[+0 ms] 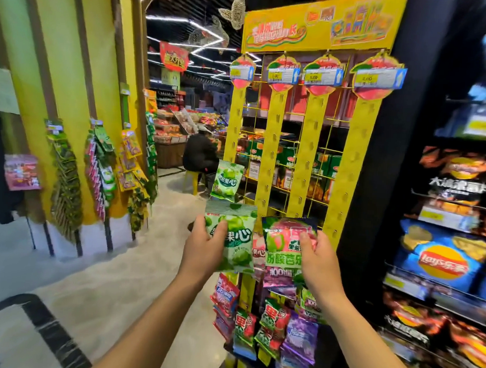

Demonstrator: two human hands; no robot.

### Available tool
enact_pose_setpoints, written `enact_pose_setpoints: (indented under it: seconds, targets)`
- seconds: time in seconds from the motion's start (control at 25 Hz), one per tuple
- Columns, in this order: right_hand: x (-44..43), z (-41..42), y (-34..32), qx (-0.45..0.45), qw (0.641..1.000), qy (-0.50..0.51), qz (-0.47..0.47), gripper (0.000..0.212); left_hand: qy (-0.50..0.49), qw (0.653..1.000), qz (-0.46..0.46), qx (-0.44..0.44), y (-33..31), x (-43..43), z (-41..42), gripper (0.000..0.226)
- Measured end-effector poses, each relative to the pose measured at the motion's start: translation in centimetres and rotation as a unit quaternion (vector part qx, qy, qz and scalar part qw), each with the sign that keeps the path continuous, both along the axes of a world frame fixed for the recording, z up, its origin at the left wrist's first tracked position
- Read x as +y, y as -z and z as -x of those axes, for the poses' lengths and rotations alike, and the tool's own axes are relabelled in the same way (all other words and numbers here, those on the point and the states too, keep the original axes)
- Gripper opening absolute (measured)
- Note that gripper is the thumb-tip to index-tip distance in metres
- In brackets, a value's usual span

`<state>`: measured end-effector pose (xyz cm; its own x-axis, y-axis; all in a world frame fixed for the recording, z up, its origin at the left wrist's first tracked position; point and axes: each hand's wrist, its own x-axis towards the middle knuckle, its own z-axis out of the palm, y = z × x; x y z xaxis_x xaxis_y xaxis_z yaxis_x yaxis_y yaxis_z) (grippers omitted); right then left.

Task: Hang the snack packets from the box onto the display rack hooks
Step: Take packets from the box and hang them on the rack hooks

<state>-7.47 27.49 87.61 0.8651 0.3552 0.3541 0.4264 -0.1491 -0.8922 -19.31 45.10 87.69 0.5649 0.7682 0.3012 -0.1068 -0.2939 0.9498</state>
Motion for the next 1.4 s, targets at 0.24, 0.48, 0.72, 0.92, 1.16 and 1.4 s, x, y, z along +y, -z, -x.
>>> enact_pose_setpoints:
  seconds: [0.24,0.48,0.72,0.92,1.16,1.4]
  targets:
    - [2.0,-6.5,4.1,0.035,0.998,0.059,0.000,0.014,0.052,0.998,-0.016,0.027,0.6,2.1,-7.6,0.009]
    - [1.2,-11.4,6.8,0.061,0.990,0.125,-0.004,0.028,0.094,0.992,-0.051,0.068,1.7,3.0,-15.5,0.034]
    - [-0.1,-13.2,9.1,0.078,0.980,0.180,0.013,0.031,0.149,0.982,-0.074,0.092,3.8,2.8,-19.7,0.027]
    - [-0.2,-13.3,11.1,0.099,0.969,0.222,0.032,0.030,0.191,0.975,-0.053,0.104,5.1,3.2,-21.3,0.028]
    - [0.2,-14.2,11.4,0.092,0.963,0.252,0.027,0.033,0.220,0.970,-0.038,0.099,5.7,4.0,-22.0,0.029]
    - [0.6,-15.7,12.0,0.097,0.961,0.258,0.017,0.033,0.211,0.971,-0.046,0.105,6.4,5.1,-22.3,0.028]
